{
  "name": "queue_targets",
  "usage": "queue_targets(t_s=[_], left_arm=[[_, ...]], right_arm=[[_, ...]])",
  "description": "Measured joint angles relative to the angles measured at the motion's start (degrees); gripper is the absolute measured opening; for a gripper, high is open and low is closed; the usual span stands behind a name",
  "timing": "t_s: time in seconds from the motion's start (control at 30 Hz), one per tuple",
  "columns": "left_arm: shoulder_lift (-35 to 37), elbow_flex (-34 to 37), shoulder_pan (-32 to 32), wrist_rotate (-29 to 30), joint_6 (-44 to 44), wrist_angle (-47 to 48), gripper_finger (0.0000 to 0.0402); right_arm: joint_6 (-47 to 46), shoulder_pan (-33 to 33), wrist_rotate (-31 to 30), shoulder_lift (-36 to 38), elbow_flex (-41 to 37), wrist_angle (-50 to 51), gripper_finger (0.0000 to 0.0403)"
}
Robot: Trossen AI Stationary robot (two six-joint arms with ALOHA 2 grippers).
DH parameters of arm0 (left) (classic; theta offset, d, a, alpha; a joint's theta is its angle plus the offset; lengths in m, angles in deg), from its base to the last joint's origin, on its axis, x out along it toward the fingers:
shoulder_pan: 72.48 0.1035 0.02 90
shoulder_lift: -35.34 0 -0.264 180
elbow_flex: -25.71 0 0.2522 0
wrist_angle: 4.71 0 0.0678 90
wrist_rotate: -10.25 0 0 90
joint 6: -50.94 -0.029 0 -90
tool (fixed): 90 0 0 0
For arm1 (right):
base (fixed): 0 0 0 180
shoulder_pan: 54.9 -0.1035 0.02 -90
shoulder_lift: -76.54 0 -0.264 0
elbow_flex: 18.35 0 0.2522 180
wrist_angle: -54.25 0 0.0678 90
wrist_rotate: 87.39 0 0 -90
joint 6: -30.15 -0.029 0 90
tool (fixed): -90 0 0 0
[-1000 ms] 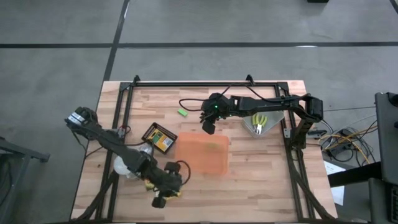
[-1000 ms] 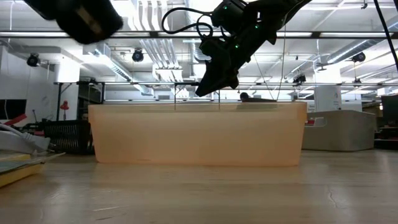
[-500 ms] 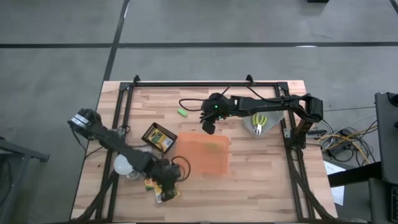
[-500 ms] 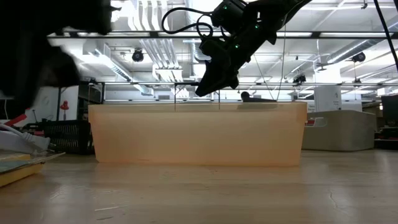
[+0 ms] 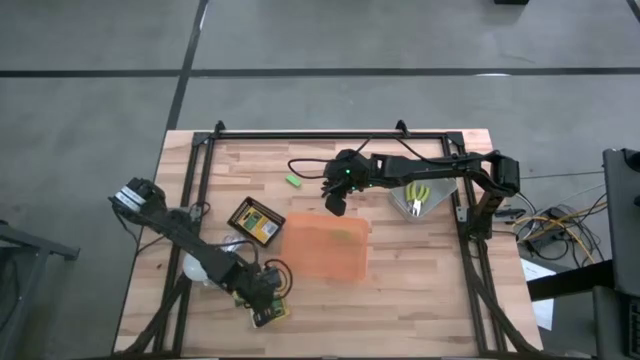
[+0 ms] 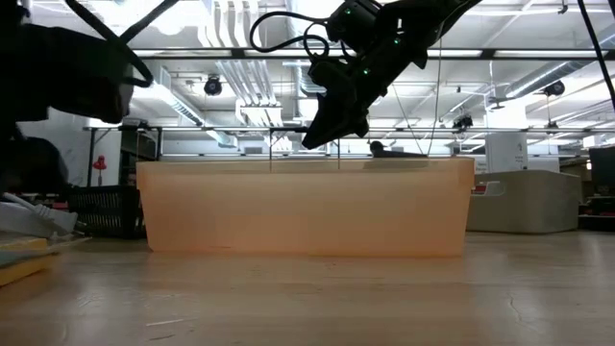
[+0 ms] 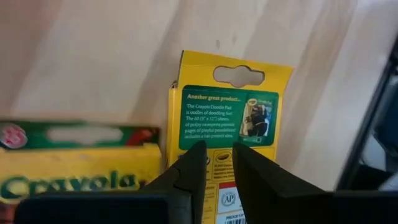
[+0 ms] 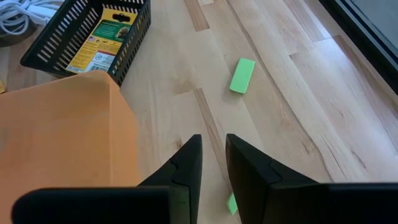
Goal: Pick & Place School Supplies
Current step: Move the right yellow crayon box to the bottom left of the table
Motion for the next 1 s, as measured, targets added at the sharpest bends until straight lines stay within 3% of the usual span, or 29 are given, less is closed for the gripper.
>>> queue_targets(t_s=[0.2,0.53,0.73,0.83,1.0], left_arm=[[0.13,0.31,-2.46,-3.70,3.09,1.30,0.0085],[1.60,0.42,-4.75,-11.27,10.08,11.28,0.0085],[3.62,0.68,-4.67,-12.04,13.25,12.44,0.0085],[5.11,-0.08,-4.52,-9.43,9.99,13.22,0.0085],[6.79,-4.80,-4.25,-4.51,-5.34,14.98,0.0085]], right_arm=[[0.00,0.00,0.00,0.00,0.00,0.02,0.0080],[0.00,0.00,0.00,0.00,0.00,0.02,0.0080],[0.00,0.02,0.00,0.00,0.00,0.07,0.0069],[0.01,0.01,0.00,0.00,0.00,0.03,0.0068],[0.00,0.02,0.00,0.00,0.00,0.00,0.0076]])
